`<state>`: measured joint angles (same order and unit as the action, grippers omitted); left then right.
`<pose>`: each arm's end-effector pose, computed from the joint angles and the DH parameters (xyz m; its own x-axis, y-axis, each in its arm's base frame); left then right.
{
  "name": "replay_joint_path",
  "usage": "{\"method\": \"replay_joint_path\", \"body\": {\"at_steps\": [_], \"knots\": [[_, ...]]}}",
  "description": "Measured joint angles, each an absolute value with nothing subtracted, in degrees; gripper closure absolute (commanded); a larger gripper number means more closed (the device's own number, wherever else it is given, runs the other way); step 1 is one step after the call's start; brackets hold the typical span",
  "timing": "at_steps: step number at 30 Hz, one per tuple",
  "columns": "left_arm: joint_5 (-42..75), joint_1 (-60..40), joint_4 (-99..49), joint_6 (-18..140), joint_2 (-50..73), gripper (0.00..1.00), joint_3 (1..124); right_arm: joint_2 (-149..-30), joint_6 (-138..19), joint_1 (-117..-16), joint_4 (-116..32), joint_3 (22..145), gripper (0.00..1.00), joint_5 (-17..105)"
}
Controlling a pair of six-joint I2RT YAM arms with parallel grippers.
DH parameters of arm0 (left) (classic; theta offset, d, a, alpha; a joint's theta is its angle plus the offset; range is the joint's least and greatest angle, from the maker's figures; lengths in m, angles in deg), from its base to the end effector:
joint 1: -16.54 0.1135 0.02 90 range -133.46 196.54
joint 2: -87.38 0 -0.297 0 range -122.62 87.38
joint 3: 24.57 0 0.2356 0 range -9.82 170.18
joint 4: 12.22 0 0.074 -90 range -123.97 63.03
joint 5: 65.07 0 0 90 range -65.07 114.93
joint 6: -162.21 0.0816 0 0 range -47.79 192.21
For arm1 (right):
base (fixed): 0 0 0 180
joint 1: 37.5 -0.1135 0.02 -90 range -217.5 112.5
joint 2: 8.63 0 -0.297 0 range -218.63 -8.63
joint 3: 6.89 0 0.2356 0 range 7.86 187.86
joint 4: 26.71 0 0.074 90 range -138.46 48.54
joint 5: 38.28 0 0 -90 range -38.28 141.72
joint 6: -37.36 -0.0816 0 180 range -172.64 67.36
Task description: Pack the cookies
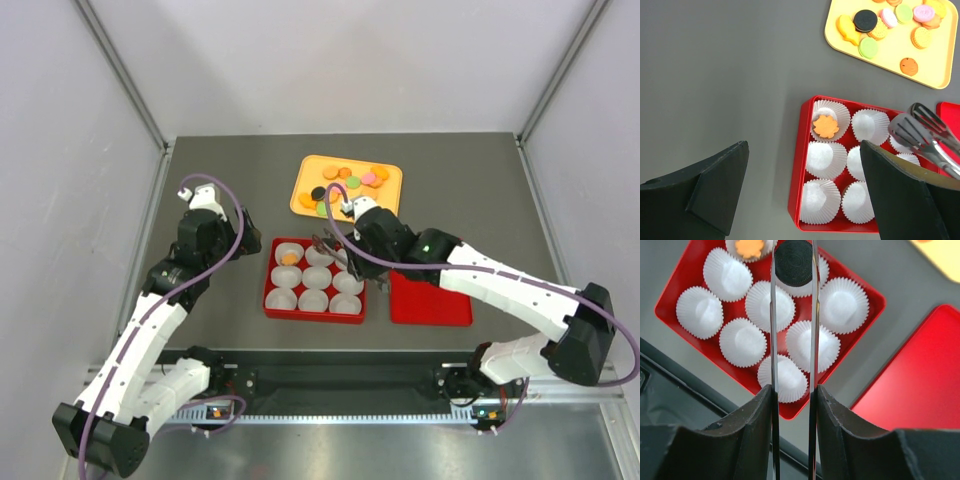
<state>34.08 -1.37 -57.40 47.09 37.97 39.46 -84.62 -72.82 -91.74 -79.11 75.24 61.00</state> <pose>0.1827 -0.0454 0.3199 -0.5116 -0.2751 -0.8140 -0.0485 0.9551 -0.2923 0.1797 0.2270 0.3152 -0.6501 -0.3201 -0.6891 -0.5449 0.8285 0.1292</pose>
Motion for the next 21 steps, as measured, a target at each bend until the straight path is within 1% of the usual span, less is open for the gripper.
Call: {"method": "replay_joint_path", "body": {"at_steps": [7,17,21], "knots": [[33.73,-1.33,-57.43,47.09,37.51,0.03,39.20,-86.87,-73.96,-92.48,-76.36,73.07,0.69,60.65],[33.75,-1.33,-57.43,47.09,37.34,0.03,39.13,-91.11,-74.35,-92.68,-73.67,73.01,0.69,60.26],[33.75,-1.28,-57.43,47.11,37.34,0.03,39.13,-92.16,-74.35,-92.85,-73.43,73.01,0.67,60.23]]}}
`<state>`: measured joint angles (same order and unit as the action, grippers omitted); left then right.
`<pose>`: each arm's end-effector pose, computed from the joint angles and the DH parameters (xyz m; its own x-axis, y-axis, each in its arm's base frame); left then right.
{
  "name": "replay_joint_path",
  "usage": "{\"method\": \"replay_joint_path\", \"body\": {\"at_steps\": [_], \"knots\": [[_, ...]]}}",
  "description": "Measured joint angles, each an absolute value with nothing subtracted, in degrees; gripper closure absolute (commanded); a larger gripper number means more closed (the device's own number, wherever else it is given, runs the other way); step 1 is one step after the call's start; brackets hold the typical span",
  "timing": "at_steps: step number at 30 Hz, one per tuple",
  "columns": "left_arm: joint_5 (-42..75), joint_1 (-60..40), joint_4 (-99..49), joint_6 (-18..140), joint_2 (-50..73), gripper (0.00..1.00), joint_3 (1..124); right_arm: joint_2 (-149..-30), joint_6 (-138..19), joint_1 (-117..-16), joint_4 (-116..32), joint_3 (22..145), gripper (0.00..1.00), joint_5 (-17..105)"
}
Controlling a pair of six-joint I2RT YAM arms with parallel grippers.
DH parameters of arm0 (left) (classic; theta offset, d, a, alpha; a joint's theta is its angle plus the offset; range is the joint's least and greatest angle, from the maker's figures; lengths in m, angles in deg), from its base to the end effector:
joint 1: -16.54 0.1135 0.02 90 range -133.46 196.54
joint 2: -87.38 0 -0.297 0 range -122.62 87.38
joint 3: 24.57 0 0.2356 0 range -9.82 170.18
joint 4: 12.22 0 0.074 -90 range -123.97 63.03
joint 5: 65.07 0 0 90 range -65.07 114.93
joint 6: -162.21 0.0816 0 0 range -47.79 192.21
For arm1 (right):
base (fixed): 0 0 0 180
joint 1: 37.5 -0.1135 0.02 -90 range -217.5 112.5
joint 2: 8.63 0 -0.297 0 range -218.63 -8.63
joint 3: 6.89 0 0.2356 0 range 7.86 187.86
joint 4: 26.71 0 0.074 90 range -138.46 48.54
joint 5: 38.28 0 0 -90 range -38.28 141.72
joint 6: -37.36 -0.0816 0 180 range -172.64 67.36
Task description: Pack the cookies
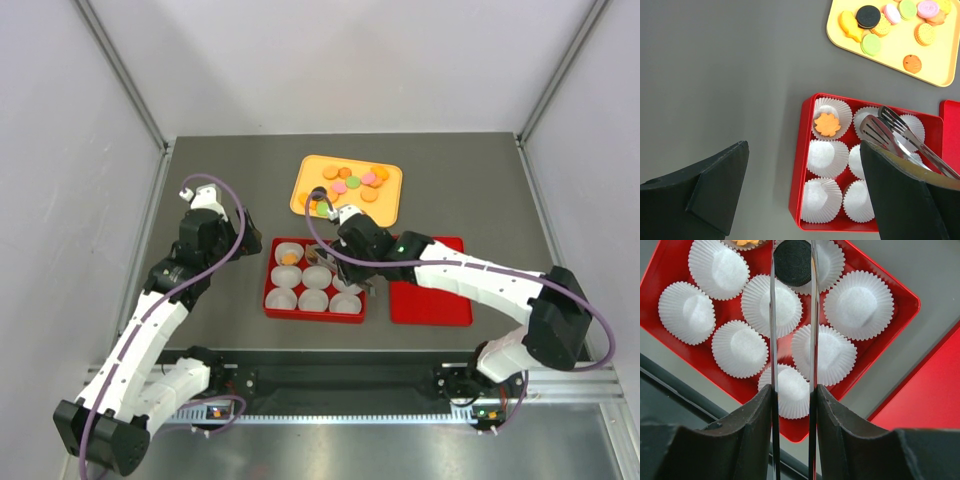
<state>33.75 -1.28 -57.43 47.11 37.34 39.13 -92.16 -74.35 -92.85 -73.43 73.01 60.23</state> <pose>0.1847 -0.0462 0.3159 -0.5266 -0.2710 -0.8057 -0.0501 0.9561 -0.2888 0.1921 0.2567 0.2746 -0.6878 -0.3517 -0.6350 -0.5441 0.8289 0.1302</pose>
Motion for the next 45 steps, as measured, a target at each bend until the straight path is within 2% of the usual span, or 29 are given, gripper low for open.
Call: {"method": "replay_joint_path", "body": {"at_steps": [14,45], "knots": [[33.75,-1.22,-57.43,47.11,37.34,0.03,39.13,-92.68,-74.81,-92.87,-73.17,72.99,0.57,61.22],[33.71,-1.22,-57.43,47.11,37.34,0.03,39.13,-92.44,-75.38,-92.89,-72.77,72.33,0.54,61.50]]}}
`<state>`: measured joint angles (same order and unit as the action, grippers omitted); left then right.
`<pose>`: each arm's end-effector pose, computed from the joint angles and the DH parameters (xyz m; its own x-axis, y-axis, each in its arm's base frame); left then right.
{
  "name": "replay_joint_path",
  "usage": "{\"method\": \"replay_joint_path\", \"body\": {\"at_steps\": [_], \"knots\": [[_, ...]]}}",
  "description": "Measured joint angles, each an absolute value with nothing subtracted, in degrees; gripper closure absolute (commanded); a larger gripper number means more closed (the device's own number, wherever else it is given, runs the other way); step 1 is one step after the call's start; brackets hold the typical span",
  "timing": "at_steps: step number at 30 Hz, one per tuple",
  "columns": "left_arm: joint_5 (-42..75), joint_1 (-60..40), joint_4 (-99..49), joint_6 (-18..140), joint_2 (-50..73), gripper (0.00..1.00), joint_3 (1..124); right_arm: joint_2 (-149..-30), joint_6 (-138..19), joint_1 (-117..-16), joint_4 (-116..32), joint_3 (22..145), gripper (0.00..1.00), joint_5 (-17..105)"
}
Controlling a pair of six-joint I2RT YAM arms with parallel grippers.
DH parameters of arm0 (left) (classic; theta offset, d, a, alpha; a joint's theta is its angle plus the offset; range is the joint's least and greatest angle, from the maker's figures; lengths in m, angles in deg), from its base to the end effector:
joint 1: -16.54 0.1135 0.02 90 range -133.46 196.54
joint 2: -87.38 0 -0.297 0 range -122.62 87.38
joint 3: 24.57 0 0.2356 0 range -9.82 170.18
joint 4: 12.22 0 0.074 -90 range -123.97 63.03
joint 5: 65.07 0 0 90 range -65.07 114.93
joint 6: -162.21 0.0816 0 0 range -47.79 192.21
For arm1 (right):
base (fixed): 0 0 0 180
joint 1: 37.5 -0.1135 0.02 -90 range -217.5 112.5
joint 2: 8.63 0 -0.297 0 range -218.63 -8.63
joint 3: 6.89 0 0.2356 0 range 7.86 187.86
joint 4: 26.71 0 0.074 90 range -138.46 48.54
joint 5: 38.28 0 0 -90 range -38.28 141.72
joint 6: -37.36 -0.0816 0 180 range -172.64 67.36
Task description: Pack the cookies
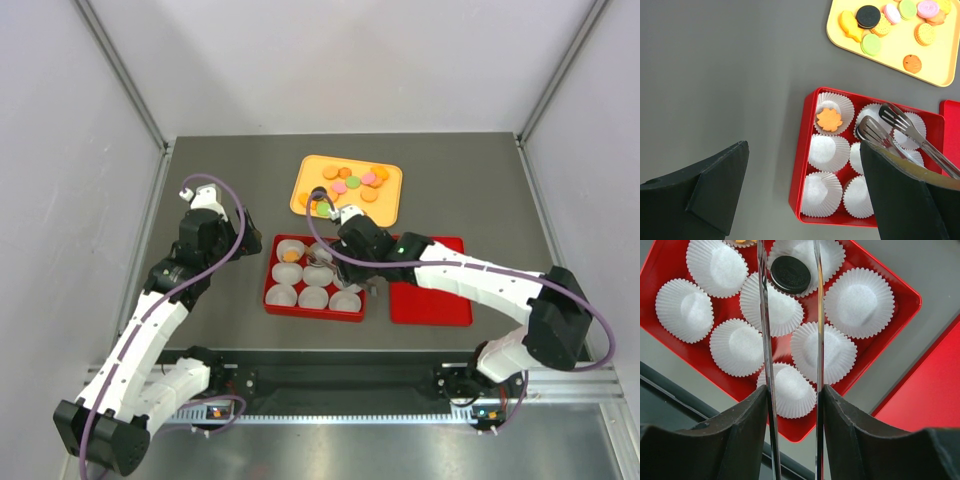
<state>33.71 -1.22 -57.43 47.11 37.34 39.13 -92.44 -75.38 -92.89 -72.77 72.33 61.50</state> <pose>0.1847 -0.0461 0.3159 -0.5266 -0.2715 -0.8056 -0.0506 0.9559 -0.2892 0.1936 0.2561 0.2705 -0.6950 -0.3363 -0.6355 -0.5218 0.8440 0.1239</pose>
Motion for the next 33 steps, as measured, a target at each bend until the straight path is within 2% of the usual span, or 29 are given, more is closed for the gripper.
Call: {"method": "replay_joint_path", "body": {"at_steps": [15,21,27,33], "knots": [[33.49,-1.22,-57.43,47.11,37.34,0.03,39.13,-83.88,-74.92,-92.54,-73.80,72.90,0.53,59.32],[33.42,-1.22,-57.40,47.09,37.20,0.03,39.13,-83.59,-72.67,-84.13,-74.85,75.92,0.53,58.90],[33.29,-1.22,-57.45,47.11,36.90,0.03,39.13,-89.25,-70.42,-74.80,-75.53,80.11,0.53,61.94],[33.31,-1.22,-57.43,47.13,36.85,0.03,39.13,-99.00,-68.54,-71.45,-75.90,84.00,0.50,64.39]]}}
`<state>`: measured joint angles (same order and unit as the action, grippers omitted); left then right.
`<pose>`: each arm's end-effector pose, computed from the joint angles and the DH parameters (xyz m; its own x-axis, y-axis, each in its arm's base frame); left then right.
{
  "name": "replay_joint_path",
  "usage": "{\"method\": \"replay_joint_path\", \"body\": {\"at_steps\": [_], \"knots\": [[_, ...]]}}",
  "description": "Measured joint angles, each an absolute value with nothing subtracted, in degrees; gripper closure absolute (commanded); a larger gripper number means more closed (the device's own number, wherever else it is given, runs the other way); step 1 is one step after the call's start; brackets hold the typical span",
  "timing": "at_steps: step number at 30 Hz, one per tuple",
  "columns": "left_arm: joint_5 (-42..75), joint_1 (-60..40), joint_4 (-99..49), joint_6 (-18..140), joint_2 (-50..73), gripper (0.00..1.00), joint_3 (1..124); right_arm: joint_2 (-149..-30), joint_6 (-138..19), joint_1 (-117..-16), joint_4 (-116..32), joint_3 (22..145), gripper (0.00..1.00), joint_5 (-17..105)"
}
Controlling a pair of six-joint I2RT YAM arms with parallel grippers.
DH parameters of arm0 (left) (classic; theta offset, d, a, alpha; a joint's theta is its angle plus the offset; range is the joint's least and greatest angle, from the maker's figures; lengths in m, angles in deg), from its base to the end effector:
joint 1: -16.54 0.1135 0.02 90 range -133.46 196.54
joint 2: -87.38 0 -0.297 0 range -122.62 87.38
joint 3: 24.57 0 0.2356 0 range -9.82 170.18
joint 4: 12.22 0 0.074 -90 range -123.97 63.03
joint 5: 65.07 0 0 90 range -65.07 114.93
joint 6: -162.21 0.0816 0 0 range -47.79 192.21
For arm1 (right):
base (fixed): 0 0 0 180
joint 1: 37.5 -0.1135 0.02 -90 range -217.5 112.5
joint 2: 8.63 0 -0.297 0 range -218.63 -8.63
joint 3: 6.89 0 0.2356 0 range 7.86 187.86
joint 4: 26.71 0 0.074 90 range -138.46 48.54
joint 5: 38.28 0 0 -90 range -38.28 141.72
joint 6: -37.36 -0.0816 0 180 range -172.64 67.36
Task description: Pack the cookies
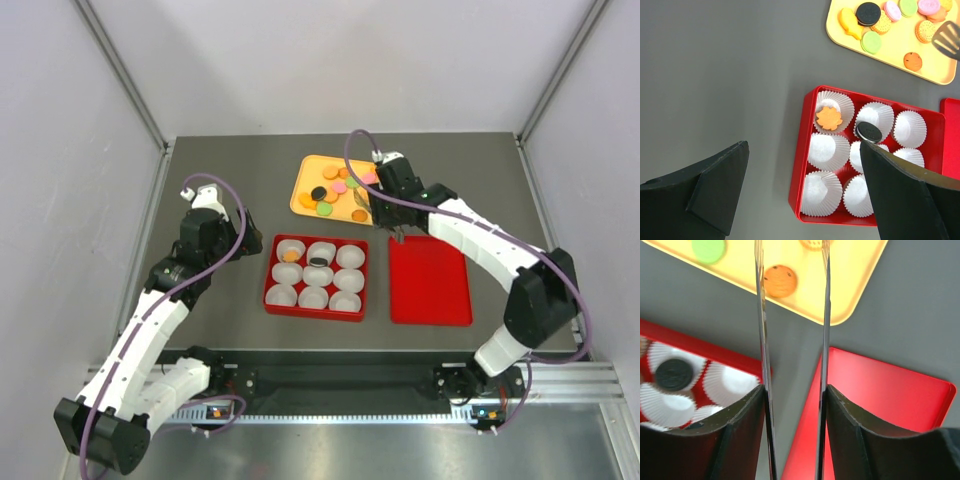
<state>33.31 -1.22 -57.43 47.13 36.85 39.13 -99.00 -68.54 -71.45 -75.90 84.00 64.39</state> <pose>0.1863 -0.0472 0.3144 -0.5356 -0.2688 -0.8005 -0.0474 0.9561 -0.2893 0.3078 0.1856 0.2973 -0.7154 -0.1594 -0.6803 -0.2378 0.9710 0.0225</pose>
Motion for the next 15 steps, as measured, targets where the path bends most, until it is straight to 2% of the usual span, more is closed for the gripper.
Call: {"method": "replay_joint_path", "body": {"at_steps": [15], "knots": [[33.29,-1.17,-57.43,47.15,36.83,0.03,39.13,-109.40,-67.12,-68.79,-77.01,90.93,0.50,65.26]]}}
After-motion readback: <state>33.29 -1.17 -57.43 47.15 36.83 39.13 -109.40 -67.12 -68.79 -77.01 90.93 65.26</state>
